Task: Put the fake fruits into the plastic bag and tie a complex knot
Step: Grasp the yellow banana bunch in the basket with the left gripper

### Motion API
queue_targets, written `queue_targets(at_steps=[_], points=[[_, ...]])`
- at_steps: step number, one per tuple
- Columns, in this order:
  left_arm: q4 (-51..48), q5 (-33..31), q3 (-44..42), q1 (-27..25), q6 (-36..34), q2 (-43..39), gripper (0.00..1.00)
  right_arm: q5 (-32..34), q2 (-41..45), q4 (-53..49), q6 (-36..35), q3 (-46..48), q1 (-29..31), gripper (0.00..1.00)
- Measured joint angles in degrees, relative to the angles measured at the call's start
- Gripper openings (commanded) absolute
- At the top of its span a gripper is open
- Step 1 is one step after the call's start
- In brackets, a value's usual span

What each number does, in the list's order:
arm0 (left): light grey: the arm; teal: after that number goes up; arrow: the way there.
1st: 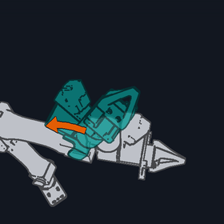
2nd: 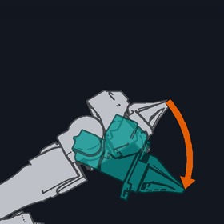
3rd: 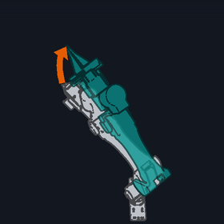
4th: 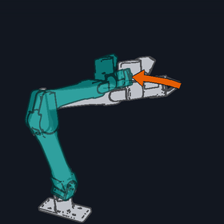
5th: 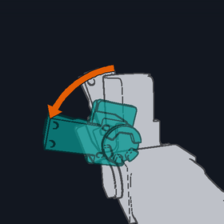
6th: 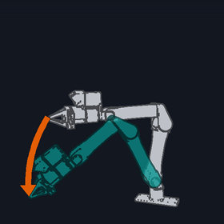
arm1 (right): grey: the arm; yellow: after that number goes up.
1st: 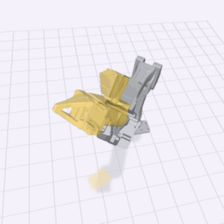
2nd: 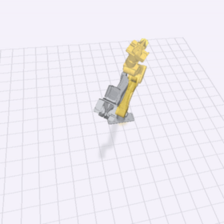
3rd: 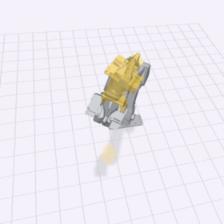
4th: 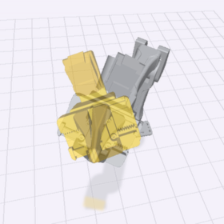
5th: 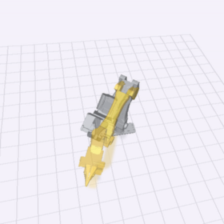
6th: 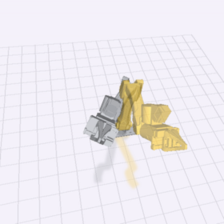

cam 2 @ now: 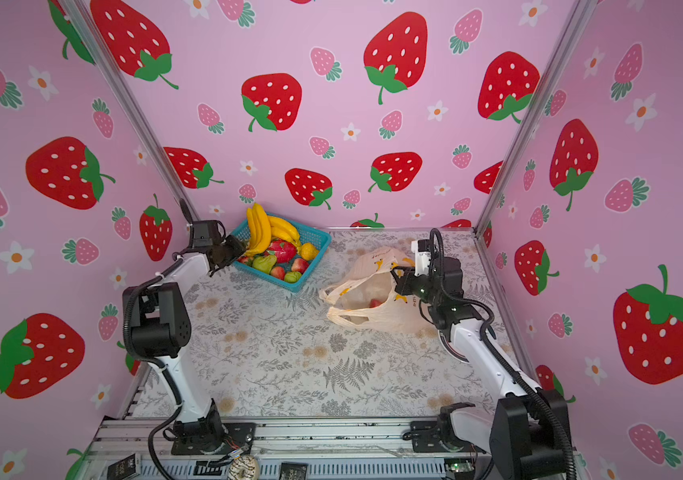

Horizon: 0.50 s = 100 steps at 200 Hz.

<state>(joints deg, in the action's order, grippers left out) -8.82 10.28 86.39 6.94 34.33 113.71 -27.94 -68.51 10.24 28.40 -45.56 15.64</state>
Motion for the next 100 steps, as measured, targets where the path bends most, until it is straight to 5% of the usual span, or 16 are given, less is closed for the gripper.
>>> queue_targets(at_steps=[100], points=[[0.5, 0.7, -3.4, 0.0, -0.2, -3.0, 0.21, 0.0, 0.0, 0.0, 0.0, 0.0, 0.0, 0.00]])
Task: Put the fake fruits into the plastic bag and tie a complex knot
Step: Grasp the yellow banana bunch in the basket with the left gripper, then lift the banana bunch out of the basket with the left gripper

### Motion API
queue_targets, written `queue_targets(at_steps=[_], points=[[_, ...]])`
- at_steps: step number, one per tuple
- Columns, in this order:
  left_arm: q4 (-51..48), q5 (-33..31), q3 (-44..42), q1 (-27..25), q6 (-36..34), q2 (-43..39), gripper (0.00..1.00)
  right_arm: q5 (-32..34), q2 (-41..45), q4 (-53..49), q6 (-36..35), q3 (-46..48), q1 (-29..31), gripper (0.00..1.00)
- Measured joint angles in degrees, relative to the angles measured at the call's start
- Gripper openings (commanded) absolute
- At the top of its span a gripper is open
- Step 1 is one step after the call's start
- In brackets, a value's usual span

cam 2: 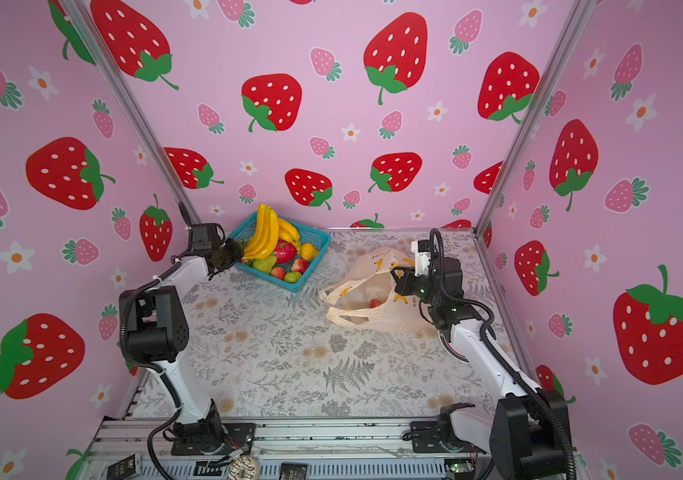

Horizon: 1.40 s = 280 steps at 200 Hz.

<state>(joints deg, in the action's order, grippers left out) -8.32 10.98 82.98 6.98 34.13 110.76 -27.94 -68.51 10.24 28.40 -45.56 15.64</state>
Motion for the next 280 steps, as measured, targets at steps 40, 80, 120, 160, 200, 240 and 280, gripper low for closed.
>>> queue_targets(at_steps=[40, 80, 120, 160, 200, 240, 280], points=[[1.1, 0.0, -0.1, 0.0, 0.0, -1.1, 0.12, 0.0, 0.0, 0.0, 0.0, 0.0, 0.0, 0.00], [1.1, 0.0, -0.1, 0.0, -0.1, -2.5, 0.00, 0.0, 0.0, 0.0, 0.0, 0.0, 0.0, 0.00], [0.8, -0.3, -1.9, 0.0, -0.3, -7.4, 0.00, 0.0, 0.0, 0.0, 0.0, 0.0, 0.0, 0.00], [0.9, -1.9, -6.2, 0.0, -0.7, -16.1, 0.00, 0.0, 0.0, 0.0, 0.0, 0.0, 0.0, 0.00], [0.3, -7.5, -12.4, -2.8, -2.8, -27.0, 0.00, 0.0, 0.0, 0.0, 0.0, 0.0, 0.0, 0.00], [-2.3, -18.7, -22.2, -16.2, -8.3, -43.2, 0.00, 0.1, 0.0, 0.0, 0.0, 0.0, 0.0, 0.00], [-8.5, -30.9, -31.3, -28.8, -11.0, -56.1, 0.00, 0.2, 0.0, 0.0, -0.2, 0.0, 0.0, 0.00]])
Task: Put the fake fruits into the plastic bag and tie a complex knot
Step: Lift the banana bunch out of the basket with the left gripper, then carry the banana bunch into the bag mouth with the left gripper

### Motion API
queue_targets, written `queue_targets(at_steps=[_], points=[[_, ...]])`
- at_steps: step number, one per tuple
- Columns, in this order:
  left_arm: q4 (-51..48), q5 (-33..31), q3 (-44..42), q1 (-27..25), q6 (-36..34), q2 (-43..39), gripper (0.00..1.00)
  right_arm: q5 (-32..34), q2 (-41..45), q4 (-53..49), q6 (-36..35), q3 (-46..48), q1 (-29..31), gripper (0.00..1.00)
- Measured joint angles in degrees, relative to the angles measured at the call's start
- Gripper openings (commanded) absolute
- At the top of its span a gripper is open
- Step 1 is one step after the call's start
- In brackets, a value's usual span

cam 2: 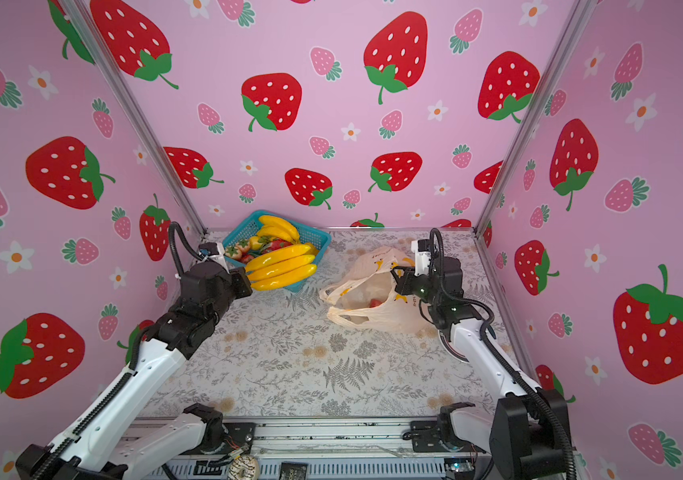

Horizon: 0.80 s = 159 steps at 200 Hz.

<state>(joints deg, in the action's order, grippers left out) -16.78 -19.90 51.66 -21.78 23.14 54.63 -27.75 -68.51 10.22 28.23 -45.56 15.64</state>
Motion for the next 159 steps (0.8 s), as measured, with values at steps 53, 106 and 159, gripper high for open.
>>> queue_targets(at_steps=[53, 106, 159], points=[[-12.7, -12.5, -6.6, -14.1, 1.9, -9.1, 0.00, -0.2, 0.0, 0.0, 0.1, 0.0, 0.0, 0.00], [-17.8, -15.9, -8.9, -23.1, 4.1, -6.3, 0.00, -0.3, 0.0, 0.0, 0.2, 0.0, 0.0, 0.00], [-10.6, -12.0, -8.9, -25.1, 2.1, 3.8, 0.00, -0.3, 0.0, 0.0, 0.2, 0.0, 0.0, 0.00]])
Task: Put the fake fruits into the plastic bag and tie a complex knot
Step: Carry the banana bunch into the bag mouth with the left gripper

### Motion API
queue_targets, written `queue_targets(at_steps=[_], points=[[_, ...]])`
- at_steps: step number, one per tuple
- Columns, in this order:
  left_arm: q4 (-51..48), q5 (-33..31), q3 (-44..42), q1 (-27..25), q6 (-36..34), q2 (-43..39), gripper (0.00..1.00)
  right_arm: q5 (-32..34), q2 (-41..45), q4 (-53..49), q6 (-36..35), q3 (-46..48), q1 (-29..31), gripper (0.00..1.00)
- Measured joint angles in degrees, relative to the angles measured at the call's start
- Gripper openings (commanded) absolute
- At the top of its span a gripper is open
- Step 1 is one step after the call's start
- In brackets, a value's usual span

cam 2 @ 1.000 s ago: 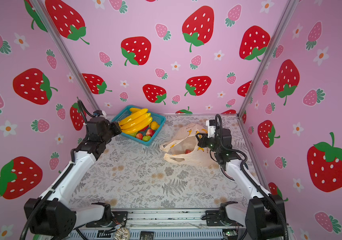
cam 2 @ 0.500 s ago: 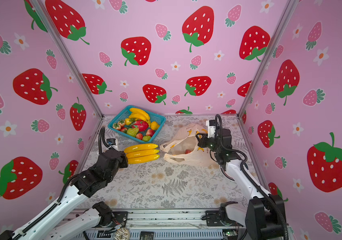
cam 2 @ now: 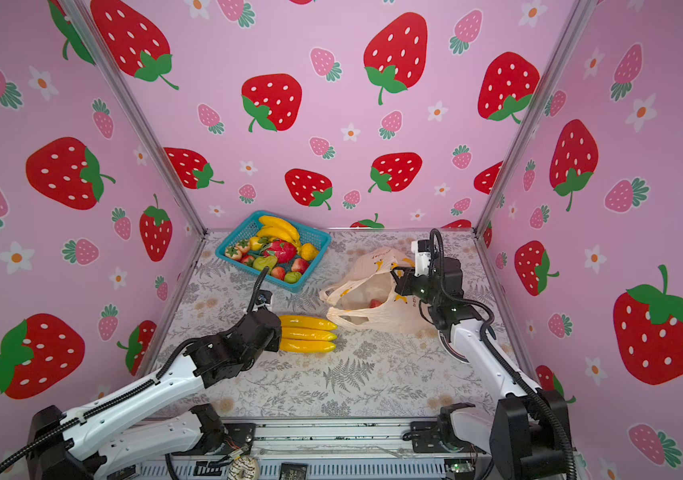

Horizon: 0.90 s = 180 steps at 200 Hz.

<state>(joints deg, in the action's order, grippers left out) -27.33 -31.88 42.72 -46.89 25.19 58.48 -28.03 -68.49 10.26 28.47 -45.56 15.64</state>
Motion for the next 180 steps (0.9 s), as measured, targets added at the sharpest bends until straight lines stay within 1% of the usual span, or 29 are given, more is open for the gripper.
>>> queue_targets(at_steps=[34, 67, 101, 128, 149, 180], points=[[5.0, 0.3, 1.6, 0.0, -2.5, 5.5, 0.00, -0.1, 0.0, 0.0, 0.0, 0.0, 0.0, 0.00], [8.2, -1.0, 6.9, 1.3, -4.0, 11.3, 0.00, -0.1, 0.0, 0.0, 0.0, 0.0, 0.2, 0.00], [10.9, -2.1, 12.6, 3.2, -4.5, 16.5, 0.00, -0.2, 0.0, 0.0, 0.0, 0.0, 0.2, 0.00], [12.6, -2.1, 15.6, 3.6, -4.4, 19.8, 0.00, -0.3, 0.0, 0.0, 0.1, 0.0, 0.3, 0.00], [14.2, -1.3, 17.4, 3.6, -3.9, 22.0, 0.00, -0.6, 0.0, 0.1, 0.2, 0.0, 0.5, 0.00], [17.5, 1.6, 20.5, 3.0, -2.4, 26.7, 0.00, -1.0, 0.0, 0.5, 0.3, 0.0, 0.9, 0.00]])
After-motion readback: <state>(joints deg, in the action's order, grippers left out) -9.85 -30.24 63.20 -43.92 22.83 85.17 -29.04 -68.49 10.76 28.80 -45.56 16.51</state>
